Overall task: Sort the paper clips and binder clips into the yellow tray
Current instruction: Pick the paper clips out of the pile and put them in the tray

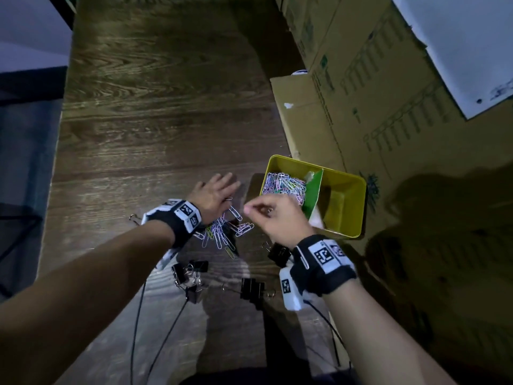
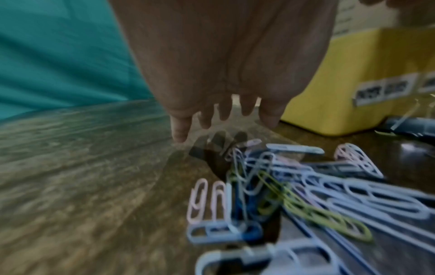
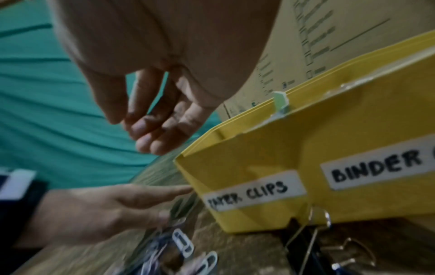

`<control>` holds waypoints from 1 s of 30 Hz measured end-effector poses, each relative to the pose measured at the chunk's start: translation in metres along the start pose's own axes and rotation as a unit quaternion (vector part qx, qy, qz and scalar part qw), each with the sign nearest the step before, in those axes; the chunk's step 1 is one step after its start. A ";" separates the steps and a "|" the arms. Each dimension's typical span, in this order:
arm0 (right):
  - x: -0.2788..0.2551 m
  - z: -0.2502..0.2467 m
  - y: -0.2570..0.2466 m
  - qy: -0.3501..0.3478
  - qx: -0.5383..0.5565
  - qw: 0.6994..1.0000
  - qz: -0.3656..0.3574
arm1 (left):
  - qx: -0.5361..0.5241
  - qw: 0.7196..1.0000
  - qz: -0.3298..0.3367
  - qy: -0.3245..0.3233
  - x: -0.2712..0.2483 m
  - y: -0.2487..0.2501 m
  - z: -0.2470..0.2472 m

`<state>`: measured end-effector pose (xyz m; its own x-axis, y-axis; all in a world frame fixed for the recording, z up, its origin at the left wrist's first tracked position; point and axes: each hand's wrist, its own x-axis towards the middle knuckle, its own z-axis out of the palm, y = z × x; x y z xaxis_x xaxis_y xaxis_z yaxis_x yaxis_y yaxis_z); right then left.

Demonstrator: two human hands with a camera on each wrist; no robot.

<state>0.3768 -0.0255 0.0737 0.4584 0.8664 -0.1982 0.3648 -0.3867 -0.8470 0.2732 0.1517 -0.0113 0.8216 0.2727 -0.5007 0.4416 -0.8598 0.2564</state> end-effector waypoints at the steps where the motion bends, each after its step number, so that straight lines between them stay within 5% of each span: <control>1: -0.001 0.006 0.002 -0.060 -0.025 0.998 0.008 | 0.026 0.999 0.001 -0.024 -0.001 0.003 0.009; 5: -0.003 0.040 0.018 -0.212 -0.239 0.945 0.071 | 0.036 0.999 0.025 -0.024 -0.020 0.007 0.033; 11: -0.006 0.085 0.026 -0.157 -0.343 0.918 0.124 | 0.015 0.996 0.086 0.030 -0.063 -0.013 0.039; 14: -0.002 0.098 0.023 -0.135 -0.345 0.921 0.122 | 0.005 0.995 0.022 0.092 -0.066 -0.025 0.030; 21: 0.017 0.099 0.020 -0.146 -0.277 0.945 0.101 | 0.015 0.995 -0.094 -0.004 -0.053 -0.012 0.017; 30: 0.034 0.099 0.021 -0.102 -0.262 0.955 0.096 | -0.136 0.984 -0.085 0.078 -0.056 -0.002 0.022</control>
<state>0.3195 0.0274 0.0006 0.4092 0.7869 -0.4619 0.6697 -0.6029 -0.4337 0.2181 0.1283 -0.0016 0.7639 0.4834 -0.4274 0.6396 -0.6549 0.4025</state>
